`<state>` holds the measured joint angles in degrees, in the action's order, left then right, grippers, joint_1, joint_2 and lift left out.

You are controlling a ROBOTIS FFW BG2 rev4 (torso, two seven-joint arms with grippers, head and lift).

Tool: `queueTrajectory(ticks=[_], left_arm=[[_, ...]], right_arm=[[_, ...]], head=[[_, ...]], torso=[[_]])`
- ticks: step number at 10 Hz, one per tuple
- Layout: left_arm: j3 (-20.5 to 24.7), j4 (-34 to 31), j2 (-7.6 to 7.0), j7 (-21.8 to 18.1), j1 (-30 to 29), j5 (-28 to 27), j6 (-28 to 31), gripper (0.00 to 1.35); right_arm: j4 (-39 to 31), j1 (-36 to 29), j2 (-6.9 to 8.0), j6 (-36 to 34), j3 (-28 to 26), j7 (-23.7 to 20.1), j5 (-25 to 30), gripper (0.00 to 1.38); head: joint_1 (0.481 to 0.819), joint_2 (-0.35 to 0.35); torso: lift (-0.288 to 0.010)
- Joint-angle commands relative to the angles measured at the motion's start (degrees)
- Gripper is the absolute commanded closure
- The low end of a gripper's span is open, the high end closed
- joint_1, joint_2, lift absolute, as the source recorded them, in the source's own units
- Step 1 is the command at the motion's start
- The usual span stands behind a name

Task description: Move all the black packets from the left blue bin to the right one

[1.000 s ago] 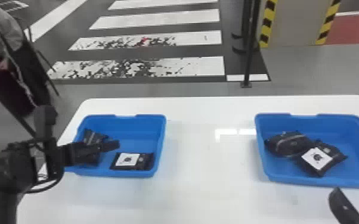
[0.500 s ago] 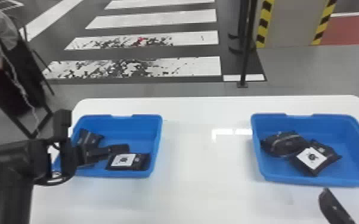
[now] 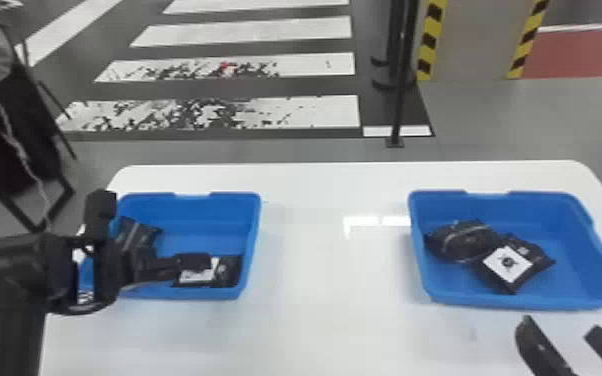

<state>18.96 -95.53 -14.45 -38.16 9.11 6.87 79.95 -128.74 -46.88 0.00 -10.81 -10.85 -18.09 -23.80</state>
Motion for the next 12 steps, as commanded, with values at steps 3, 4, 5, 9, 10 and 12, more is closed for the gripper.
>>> queueTrajectory(ticks=[3, 4, 5, 9, 10, 12], left_arm=[[-2.51, 0.11, -1.72, -0.08, 0.88, -4.58, 4.56, 1.04], [-3.65, -0.03, -2.16, -0.08, 1.16, -5.15, 4.56, 1.19], [-3.31, 0.11, -2.08, -0.16, 1.16, -5.5, 4.84, 1.2], [-1.71, -5.51, -2.51, -4.12, -0.25, -5.15, 1.19, 1.2], [-1.02, -8.46, -2.6, -4.47, -1.37, -3.9, 1.33, 1.2], [-0.22, -14.93, -2.6, -4.91, -4.89, -0.35, 1.89, 1.2]], right_arm=[[0.7, 0.2, 0.05, -0.15, 0.11, -0.2, -0.88, 0.11], [0.98, 0.2, 0.05, -0.15, 0.11, -0.37, -1.22, 0.11], [0.98, 0.2, 0.05, -0.15, 0.11, -0.46, -1.45, 0.11], [1.4, 0.34, 0.05, -0.15, 0.11, -0.81, -2.25, 0.11], [1.4, 0.2, 0.05, -0.15, 0.11, -0.9, -2.25, 0.11], [0.98, 0.48, 0.05, -0.15, 0.11, -1.34, -2.36, 0.11]], head=[[0.695, 0.143], [0.695, 0.151], [0.695, 0.151], [0.695, 0.153], [0.695, 0.154], [0.695, 0.148]], torso=[[-0.139], [-0.139], [-0.139], [-0.139], [-0.139], [-0.139]])
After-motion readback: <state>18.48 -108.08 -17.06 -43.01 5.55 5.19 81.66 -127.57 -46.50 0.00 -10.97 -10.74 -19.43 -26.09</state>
